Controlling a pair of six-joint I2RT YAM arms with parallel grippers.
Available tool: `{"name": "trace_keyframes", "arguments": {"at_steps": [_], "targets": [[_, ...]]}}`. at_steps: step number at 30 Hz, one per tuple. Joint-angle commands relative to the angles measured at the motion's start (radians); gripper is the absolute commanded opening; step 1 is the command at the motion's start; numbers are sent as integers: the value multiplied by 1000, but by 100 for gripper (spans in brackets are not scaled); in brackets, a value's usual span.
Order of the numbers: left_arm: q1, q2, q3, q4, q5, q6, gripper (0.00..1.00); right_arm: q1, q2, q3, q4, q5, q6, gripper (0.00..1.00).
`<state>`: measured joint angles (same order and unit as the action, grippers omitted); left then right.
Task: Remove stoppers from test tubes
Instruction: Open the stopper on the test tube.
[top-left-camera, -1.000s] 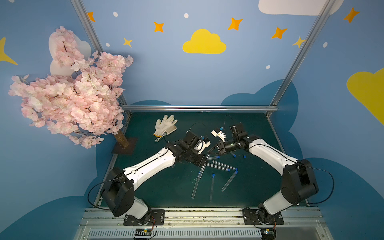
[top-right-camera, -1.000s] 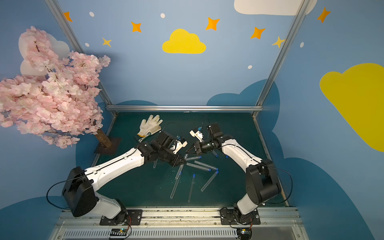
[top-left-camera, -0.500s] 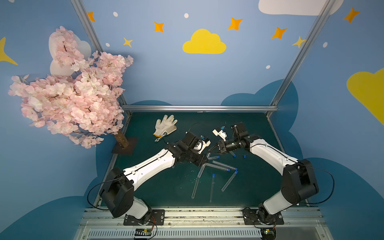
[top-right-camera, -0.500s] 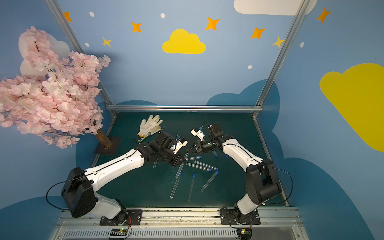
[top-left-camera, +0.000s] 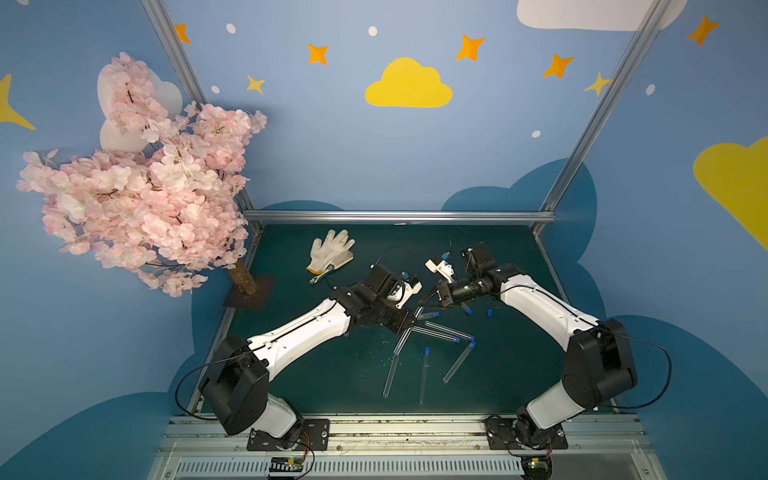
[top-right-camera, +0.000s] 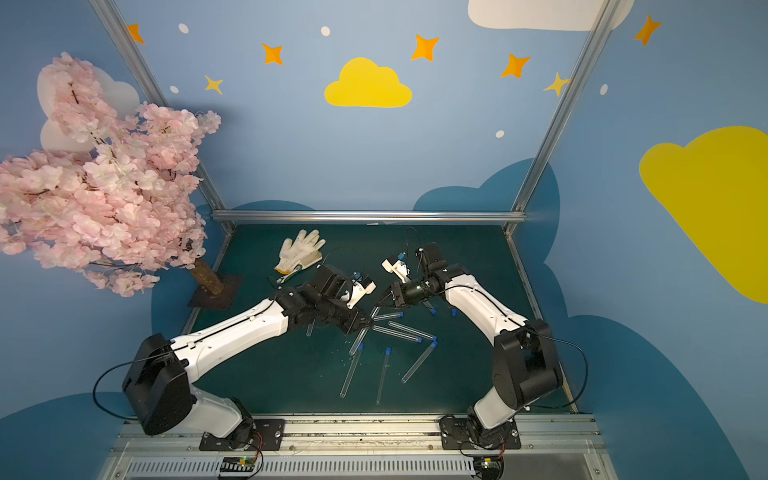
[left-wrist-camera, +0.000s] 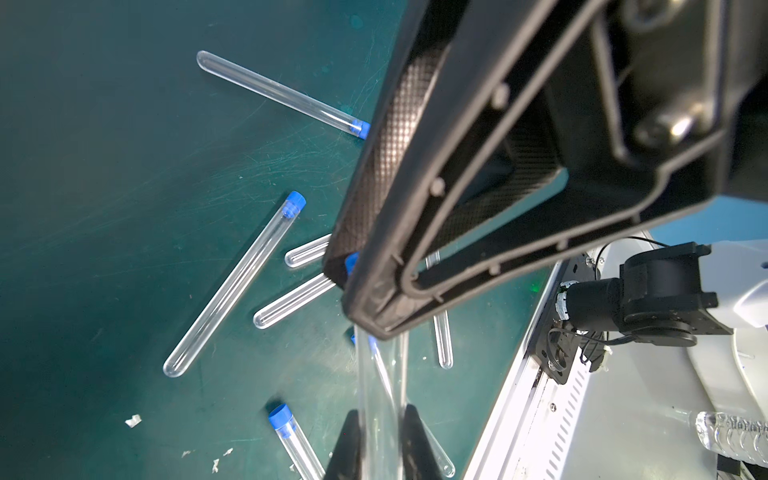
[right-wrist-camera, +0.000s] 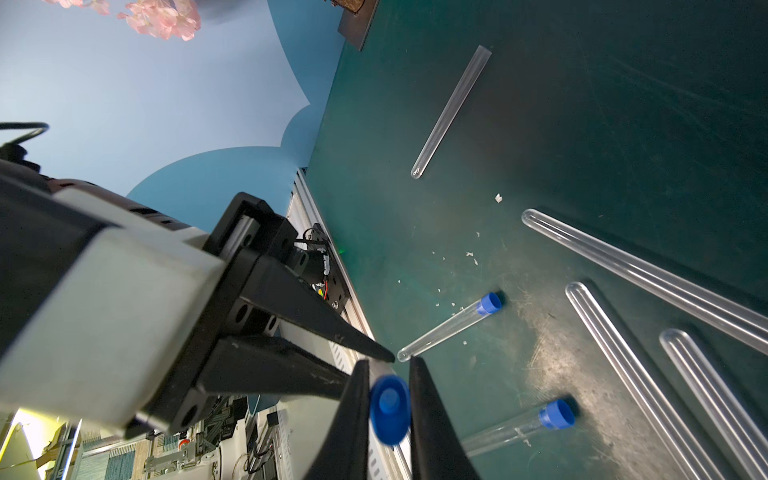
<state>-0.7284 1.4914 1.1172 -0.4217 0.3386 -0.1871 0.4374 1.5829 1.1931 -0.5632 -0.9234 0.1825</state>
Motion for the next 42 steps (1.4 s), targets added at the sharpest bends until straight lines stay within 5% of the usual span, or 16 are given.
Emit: {"name": "trace_keyframes", "arguments": {"at_steps": [1,14,26,42], "targets": [[21,-14,-30,-126,-24,1,3,-28,-34,34,2,39,-5,0],[34,-16,-36,-121,-19,6,3,-72,-49,6,96,-3,72,0],[39,-14,-38,-127,-16,12,3,-74,-50,30,-10,87,0,0],[50,-16,-42,-121,-14,18,3,-100,-56,9,145,-4,114,0]]}}
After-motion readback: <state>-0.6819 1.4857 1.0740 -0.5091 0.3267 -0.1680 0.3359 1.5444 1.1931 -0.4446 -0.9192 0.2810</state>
